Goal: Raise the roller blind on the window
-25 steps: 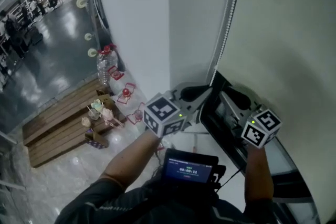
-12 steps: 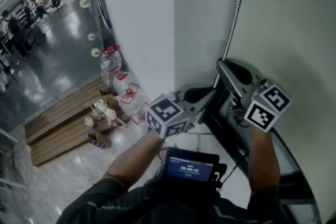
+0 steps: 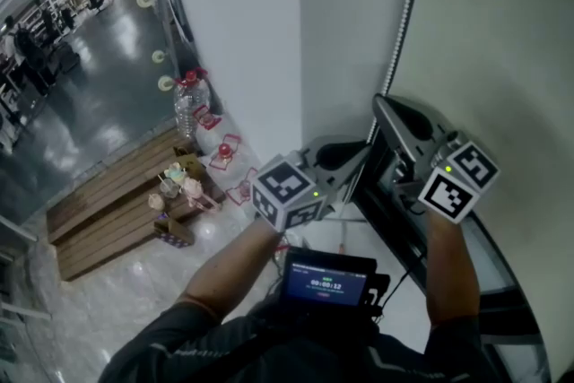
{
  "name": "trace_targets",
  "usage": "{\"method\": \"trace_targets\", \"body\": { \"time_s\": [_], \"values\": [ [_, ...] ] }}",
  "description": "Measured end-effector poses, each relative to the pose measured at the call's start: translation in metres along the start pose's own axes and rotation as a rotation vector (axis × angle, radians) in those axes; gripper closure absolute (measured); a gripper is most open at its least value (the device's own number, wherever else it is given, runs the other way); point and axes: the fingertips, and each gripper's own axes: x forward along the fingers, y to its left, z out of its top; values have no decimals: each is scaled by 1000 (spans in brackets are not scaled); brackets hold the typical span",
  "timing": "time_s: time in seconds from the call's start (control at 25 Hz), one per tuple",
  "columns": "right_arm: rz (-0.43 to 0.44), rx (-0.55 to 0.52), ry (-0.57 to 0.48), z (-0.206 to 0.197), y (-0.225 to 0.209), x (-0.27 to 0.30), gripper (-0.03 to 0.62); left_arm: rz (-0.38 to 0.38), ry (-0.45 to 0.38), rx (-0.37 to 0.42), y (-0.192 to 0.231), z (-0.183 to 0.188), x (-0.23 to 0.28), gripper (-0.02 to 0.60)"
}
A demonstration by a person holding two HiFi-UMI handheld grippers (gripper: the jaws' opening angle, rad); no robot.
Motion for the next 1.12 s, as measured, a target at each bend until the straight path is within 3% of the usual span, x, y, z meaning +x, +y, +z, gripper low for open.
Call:
{"method": "trace_targets", "body": {
  "time_s": [0.64,1.0,1.12],
  "values": [
    [-5,64,109,-74,2,-12,594,24,132,-70,-9,-74,-7,580],
    [-9,78,121,-80,-3,-17,594,61,93,-90,-7,-81,-14,572],
    [-9,77,114,-80,-5,-14,594,81,106,-107,0,-84,-24,492]
  ]
}}
